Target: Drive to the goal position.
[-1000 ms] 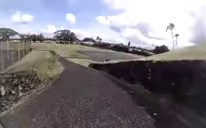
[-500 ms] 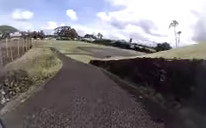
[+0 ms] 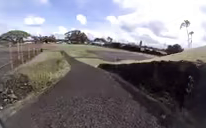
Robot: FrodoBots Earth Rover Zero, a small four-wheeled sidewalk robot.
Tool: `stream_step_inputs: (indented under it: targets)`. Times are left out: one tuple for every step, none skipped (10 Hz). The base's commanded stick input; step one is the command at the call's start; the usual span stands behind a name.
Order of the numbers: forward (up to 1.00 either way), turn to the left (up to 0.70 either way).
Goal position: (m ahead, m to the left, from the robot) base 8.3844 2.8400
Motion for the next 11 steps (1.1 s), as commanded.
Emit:
stream_step_inputs:
  targets:
    - [0.85,0.0]
    - [0.85,0.0]
    - [0.85,0.0]
    - [0.85,0.0]
    - [0.85,0.0]
    - [0.85,0.0]
    - [0.85,0.0]
    - [0.85,0.0]
    - [0.85,0.0]
    - [0.85,0.0]
    - [0.85,0.0]
